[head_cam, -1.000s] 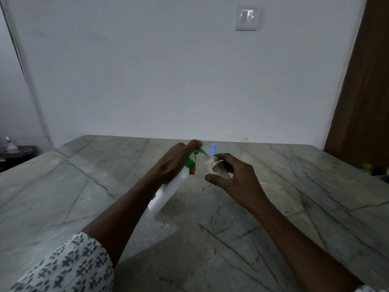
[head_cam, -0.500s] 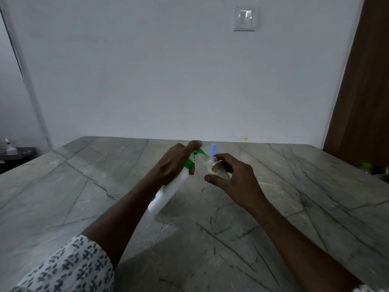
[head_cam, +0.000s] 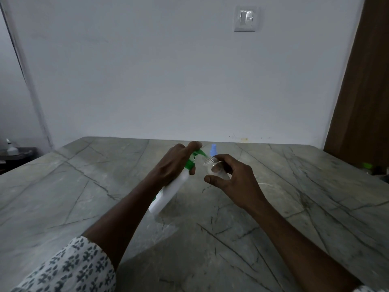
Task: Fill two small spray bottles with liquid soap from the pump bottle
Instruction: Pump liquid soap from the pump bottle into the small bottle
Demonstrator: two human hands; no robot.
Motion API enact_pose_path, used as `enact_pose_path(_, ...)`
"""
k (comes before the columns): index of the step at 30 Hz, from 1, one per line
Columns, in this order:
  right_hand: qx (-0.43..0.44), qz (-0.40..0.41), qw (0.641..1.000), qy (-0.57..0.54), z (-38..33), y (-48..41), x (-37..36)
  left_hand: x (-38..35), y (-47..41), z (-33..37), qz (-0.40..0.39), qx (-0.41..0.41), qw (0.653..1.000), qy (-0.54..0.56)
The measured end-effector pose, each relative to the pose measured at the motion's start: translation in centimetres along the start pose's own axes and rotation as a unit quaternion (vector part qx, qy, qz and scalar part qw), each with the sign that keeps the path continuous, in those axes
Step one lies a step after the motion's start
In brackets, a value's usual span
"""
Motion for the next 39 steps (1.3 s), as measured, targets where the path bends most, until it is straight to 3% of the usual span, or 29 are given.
enact_pose_path(8, -0.015, -0.013, 0.999, -0.028, 0.3, 0.1, -0.4, 0.3, 0.1, 0.1, -0.014, 0.002, 1.000, 0.018)
enact_pose_path(20, -0.086, -0.064, 0.981, -0.161, 2.2, -0.6, -0.8, 0.2, -0.3, -0.3, -0.008, 0.013, 1.000, -0.005)
enact_pose_path(39, -0.068, -0.068, 0.968, -0.234, 2.5, -0.8, -0.5, -0.1, -0.3, -0.1, -0.007, 0.019, 1.000, -0.004)
Point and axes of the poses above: each hand's wrist, its own y-axis away from the middle knuckle, its own x-axis out of the back of the hand, z = x × y, the point moved 3 cm from there along -y, towards the middle knuckle
